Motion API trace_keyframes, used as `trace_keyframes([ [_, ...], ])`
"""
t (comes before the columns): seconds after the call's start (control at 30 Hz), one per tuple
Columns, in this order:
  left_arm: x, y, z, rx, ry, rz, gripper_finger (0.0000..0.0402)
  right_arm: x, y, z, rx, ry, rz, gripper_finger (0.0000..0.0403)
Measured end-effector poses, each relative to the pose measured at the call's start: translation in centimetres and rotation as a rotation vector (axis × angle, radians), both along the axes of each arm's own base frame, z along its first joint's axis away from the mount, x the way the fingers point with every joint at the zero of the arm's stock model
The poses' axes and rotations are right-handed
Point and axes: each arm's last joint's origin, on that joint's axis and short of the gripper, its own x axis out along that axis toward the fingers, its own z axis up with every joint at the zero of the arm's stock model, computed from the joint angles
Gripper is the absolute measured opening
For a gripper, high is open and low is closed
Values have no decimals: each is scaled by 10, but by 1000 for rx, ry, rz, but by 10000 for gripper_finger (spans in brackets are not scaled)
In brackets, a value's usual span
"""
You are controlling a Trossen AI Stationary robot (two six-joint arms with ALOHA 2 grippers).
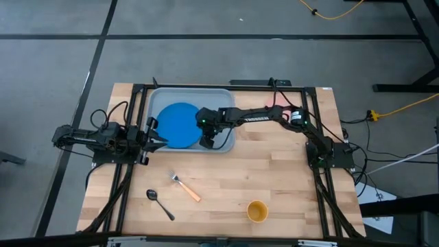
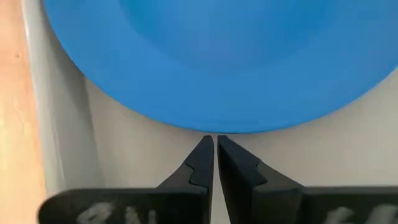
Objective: Pick and place plate/cup/fork/spoon on tray
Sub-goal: Put the blue plate on the gray serving tray, then put the yellow cup on the gray serving tray to the top right of the blue plate
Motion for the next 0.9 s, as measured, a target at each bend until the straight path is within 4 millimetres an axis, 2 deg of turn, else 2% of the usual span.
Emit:
trace_keyframes([
  [0.33,0,0,0,0,0,0,49,2,0,0,16,-19,12,28],
  [0.57,0,0,0,0,0,0,49,2,-6,-4,32,-33,14,28],
  [0.8,0,0,0,0,0,0,49,9,-18,2,9,-140,-8,28],
  [0.9,0,0,0,0,0,0,49,8,-20,2,13,-130,-17,28],
])
